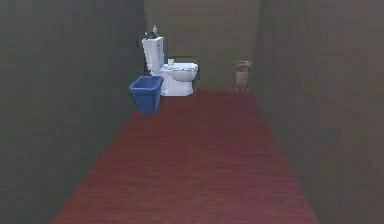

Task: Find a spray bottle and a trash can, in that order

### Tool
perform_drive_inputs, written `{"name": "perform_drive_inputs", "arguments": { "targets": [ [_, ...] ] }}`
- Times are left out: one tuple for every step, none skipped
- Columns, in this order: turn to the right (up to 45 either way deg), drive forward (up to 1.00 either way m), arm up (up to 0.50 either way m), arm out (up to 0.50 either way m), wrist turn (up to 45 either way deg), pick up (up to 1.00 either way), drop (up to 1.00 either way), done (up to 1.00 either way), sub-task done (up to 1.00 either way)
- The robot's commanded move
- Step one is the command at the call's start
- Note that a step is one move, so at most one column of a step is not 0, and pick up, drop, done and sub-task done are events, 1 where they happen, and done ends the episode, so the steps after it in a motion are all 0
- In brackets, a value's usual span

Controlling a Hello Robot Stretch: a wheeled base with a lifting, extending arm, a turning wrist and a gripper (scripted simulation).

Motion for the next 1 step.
{"name": "perform_drive_inputs", "arguments": {
  "targets": [
    [0.0,1.0,0.0,0.0,0.0,0.0,0.0,0.0,0.0]
  ]
}}
